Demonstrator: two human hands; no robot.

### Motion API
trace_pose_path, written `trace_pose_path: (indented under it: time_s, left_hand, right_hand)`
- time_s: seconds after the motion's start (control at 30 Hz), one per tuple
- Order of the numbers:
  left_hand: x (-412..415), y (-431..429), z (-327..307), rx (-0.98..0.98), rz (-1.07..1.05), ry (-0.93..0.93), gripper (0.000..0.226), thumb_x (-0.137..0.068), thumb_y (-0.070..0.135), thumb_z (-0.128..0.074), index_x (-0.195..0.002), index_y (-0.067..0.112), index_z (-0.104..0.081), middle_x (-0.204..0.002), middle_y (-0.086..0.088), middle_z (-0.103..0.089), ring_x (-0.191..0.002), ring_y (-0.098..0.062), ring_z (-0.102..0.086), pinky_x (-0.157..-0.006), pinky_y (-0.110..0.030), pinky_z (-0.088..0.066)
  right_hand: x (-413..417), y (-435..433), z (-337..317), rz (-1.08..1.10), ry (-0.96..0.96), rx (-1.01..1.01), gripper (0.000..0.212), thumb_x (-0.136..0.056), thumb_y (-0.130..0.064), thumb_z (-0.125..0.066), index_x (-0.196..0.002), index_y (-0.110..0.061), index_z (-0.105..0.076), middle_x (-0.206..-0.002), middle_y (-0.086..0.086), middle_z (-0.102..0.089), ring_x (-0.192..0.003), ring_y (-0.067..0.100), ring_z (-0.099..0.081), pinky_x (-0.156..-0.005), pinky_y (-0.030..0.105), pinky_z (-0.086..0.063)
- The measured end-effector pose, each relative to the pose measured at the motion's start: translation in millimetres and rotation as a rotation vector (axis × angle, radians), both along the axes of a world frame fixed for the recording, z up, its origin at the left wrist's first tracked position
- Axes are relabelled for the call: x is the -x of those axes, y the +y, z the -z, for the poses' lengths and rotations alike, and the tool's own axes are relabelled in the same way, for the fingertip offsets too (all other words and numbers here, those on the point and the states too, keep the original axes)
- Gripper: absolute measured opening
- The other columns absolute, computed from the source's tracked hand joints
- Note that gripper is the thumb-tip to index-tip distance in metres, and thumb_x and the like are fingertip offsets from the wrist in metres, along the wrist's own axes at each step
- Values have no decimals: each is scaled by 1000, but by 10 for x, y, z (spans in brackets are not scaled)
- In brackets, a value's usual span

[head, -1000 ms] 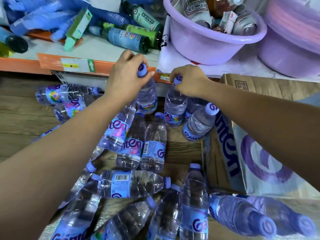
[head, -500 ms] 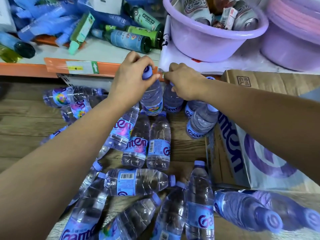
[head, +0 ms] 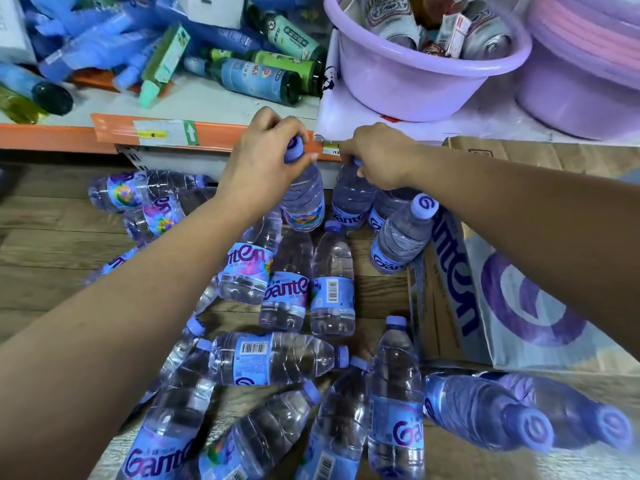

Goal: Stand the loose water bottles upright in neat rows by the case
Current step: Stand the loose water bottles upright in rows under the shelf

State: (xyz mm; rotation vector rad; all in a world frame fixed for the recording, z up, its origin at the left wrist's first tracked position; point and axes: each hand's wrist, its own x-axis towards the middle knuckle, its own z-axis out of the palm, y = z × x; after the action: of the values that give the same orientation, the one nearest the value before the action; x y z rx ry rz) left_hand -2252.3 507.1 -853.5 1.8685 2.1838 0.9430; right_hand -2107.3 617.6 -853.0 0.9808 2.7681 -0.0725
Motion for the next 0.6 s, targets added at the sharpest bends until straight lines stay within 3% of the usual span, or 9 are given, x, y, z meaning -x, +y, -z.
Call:
trace_pose_path:
  time_s: [0.1,0.17,0.23,0.27,0.33,0.43,0.53,0.6]
  left_hand:
    - [-19,12,-18,10,-10,1,25,-83,29,-66,-99,11,-62,-95,-7,-43,-90,-26,-52,-82,-30,-42]
    - [-28,24,-25,18,-13,3,26,-83,30,-67,-100,11,-62,-94,-4,-41,-91,-27,-53,-83,-31,-43]
    - [-26,32,-31,14,-23,2,27,-81,29,-68,-100,10,-63,-94,-6,-42,-92,-29,-54,-83,-31,-43]
    - [-18,35,-33,7,-30,0,27,-81,28,-69,-100,10,-64,-94,-8,-43,-91,-29,-54,-82,-31,-42]
    - [11,37,-28,-6,-47,-9,27,-79,26,-70,-100,9,-65,-94,-9,-45,-91,-29,-55,-82,-28,-41]
    - [49,46,-29,-7,-68,-29,32,-79,27,-71,-104,9,-64,-104,-16,-53,-96,-29,-56,-87,-28,-41]
    - [74,65,-24,20,-69,14,43,-80,31,-70,-117,10,-62,-110,-18,-54,-101,-29,-56,-92,-29,-40]
    - [104,89,-8,44,-47,72,37,-82,33,-68,-112,11,-65,-102,-17,-52,-95,-30,-56,-88,-30,-41]
  right_hand:
    - [-46,22,12,50,16,5,27,-87,-4,-55,-113,-11,-57,-114,18,-52,-108,36,-50,-73,31,-34]
    - [-40,-118,27,68,71,-162,34,-82,-6,-62,-115,-10,-58,-116,18,-52,-110,39,-48,-80,38,-42]
    - [-24,-377,77,23,231,-400,32,-67,-6,-70,-98,-6,-65,-98,18,-61,-91,37,-59,-67,37,-48]
    - [-28,-556,100,-18,321,-415,31,-62,-6,-71,-93,-5,-65,-89,17,-63,-81,35,-62,-57,34,-46]
    - [-20,-895,242,-5,302,-162,34,-73,-4,-62,-107,-3,-59,-99,17,-62,-87,35,-62,-56,34,-42]
    - [13,-1134,617,275,-28,220,52,-85,-4,-53,-134,-1,-35,-129,22,-46,-117,38,-48,-84,40,-47]
    - [103,-1079,875,472,-145,352,68,-83,-5,-58,-141,-2,-22,-139,27,-31,-126,40,-36,-98,43,-42]
    - [172,-1055,999,535,-162,378,70,-81,-7,-61,-139,-7,-21,-143,31,-23,-130,44,-31,-104,47,-34]
